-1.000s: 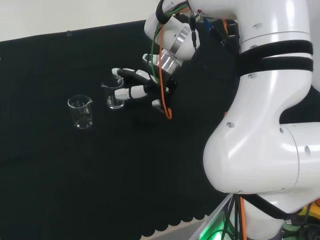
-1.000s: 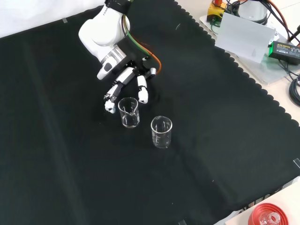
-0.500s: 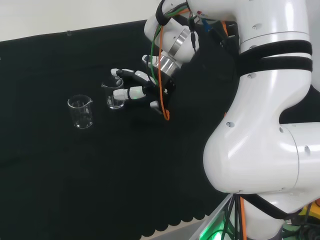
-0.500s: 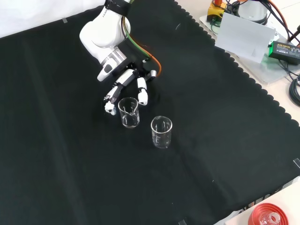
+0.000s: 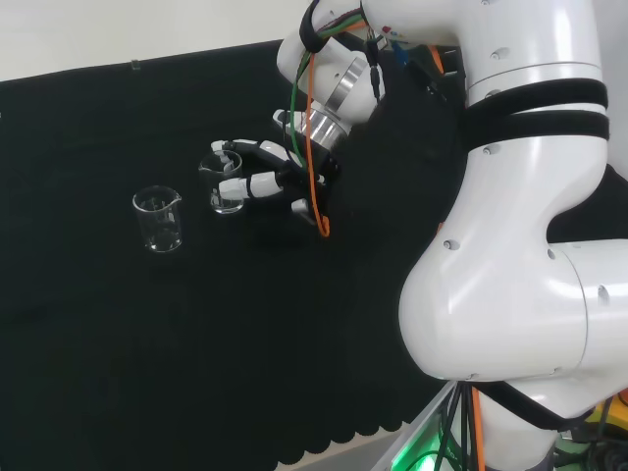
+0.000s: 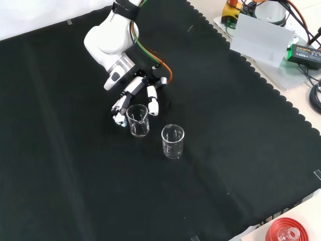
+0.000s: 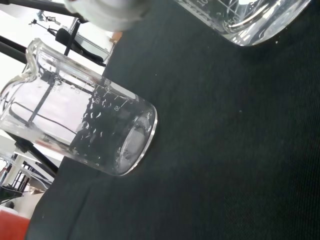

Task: Pick up the beaker on the right.

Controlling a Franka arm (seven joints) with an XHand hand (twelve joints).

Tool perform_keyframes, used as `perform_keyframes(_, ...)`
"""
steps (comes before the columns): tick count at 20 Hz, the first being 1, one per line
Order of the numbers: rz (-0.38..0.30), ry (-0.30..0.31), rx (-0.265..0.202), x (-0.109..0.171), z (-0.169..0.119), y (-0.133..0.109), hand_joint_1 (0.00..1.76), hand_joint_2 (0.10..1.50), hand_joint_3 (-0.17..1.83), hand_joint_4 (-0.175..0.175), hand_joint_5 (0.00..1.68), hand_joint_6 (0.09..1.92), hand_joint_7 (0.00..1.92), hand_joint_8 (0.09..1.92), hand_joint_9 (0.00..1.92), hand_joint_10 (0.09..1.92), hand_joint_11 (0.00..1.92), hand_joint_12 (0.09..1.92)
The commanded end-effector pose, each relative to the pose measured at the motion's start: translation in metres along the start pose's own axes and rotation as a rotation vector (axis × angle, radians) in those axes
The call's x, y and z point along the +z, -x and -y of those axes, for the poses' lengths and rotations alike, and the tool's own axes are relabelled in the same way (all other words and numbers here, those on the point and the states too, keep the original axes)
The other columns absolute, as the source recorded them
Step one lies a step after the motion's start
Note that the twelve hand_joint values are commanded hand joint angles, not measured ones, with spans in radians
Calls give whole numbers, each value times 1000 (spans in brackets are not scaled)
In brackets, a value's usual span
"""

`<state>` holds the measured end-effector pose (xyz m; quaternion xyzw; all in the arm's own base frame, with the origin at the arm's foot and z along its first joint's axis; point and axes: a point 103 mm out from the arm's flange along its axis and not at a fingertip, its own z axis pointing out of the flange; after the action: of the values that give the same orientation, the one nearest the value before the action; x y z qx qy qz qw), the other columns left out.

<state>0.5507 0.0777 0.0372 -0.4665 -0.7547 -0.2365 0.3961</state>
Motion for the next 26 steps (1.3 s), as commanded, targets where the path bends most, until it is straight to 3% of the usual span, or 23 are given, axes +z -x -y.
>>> perform_keyframes(1,-13,19,-7,-1,-2,-1,928,852,-175,-118,303,87,310,726,399,703,0,1205)
perform_keyframes(26,-52,2,-22,4,-14,2,951,857,-175,-108,359,87,349,720,436,686,0,1229)
